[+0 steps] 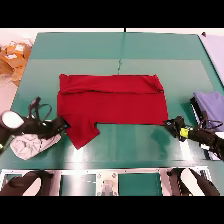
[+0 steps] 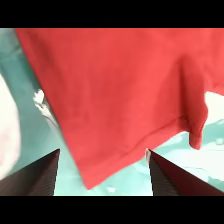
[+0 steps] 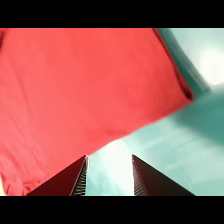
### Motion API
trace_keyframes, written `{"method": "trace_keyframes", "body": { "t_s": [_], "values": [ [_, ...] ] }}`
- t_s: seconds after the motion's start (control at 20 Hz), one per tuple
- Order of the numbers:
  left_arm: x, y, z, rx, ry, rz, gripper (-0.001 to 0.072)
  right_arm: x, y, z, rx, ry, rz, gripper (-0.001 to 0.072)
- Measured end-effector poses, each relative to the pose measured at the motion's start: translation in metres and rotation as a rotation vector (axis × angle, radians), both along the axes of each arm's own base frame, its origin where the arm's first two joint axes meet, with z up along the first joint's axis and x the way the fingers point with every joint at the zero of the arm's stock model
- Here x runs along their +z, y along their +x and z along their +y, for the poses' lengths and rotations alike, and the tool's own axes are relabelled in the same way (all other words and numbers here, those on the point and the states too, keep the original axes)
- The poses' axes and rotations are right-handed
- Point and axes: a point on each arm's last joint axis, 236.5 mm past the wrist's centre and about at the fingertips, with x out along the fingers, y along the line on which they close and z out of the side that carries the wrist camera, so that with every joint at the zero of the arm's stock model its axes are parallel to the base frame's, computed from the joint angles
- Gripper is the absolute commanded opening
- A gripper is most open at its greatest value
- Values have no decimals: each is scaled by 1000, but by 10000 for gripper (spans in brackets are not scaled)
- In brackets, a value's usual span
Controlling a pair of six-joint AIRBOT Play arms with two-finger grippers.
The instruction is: Fold the shirts.
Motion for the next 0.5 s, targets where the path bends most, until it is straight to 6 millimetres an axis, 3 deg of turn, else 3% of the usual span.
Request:
{"method": "trace_keyframes", "body": {
  "t_s": [0.05,0.1,0.25,0.35,0.5],
  "values": [
    [-8,-2,-2,29,-5,-4,600,-3,-2,0,-12,-2,2,343],
    [-14,-3,-3,51,-7,-5,600,-6,-2,-2,-29,-8,2,400],
    [-32,-12,-6,107,-22,15,598,-13,-3,-6,-64,-26,3,410],
    [-42,-17,-6,135,-31,28,405,-15,-2,-9,-77,-43,2,424],
    [-47,-8,-7,203,-59,-10,404,-21,2,-9,-94,-57,12,432]
  ]
}}
